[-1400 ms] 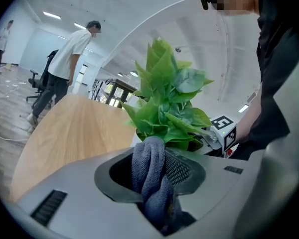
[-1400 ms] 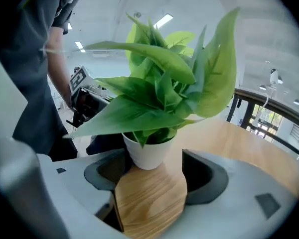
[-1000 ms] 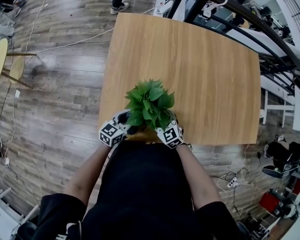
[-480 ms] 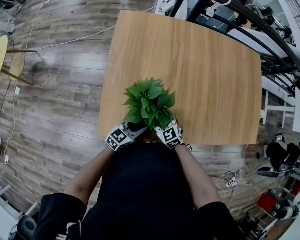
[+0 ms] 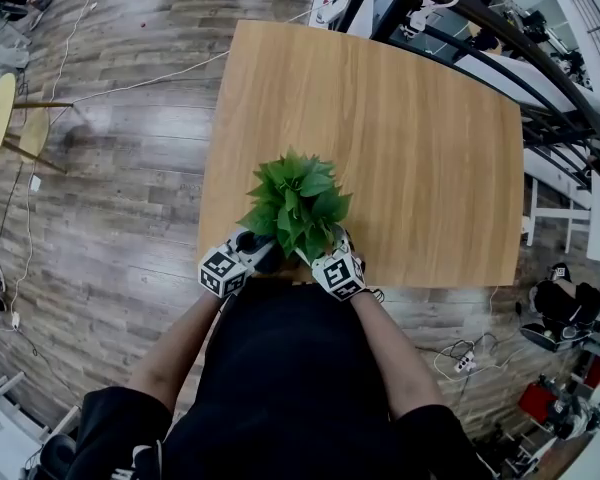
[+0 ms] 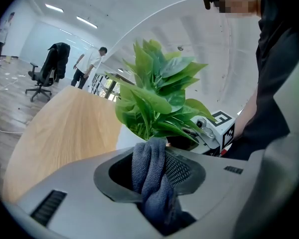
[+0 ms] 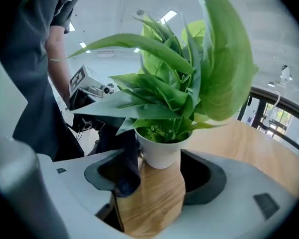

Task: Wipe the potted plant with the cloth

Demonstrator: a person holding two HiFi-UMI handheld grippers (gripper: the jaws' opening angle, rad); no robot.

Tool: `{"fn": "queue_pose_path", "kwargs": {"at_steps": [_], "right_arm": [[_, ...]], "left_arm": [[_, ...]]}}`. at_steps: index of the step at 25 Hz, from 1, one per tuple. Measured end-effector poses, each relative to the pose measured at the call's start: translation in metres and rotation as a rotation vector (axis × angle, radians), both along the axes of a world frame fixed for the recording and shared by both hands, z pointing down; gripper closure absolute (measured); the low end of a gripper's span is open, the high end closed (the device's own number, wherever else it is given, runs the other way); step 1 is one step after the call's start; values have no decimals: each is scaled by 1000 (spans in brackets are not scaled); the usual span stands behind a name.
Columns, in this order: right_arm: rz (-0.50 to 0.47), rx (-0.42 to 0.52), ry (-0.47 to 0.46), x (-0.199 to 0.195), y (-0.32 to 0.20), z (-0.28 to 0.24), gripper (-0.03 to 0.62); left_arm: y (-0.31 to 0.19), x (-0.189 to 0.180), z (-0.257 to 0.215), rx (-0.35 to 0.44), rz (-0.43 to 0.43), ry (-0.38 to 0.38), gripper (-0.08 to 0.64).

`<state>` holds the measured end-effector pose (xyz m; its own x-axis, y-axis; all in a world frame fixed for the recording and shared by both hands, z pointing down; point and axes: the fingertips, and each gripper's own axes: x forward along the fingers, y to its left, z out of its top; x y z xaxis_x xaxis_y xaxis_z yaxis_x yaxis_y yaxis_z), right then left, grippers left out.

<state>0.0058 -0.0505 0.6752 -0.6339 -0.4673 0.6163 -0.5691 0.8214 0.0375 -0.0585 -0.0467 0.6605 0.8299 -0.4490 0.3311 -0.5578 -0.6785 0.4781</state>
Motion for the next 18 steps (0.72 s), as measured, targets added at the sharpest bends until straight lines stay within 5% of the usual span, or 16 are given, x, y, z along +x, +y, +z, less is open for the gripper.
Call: {"fn": "queue_pose_path", "kwargs": {"at_steps": [3,9,18], "right_arm": [[46,-33,-17,14,9,2,253],[222,-51,-195,47,33,-34,255],[219,84,-487,60,54,-138,262]], "left_arm": [[11,1,-1,-6,52,-5,422],[57,7,-17,47,162,3,422],[84,45,-110,127,119,196,422]]}}
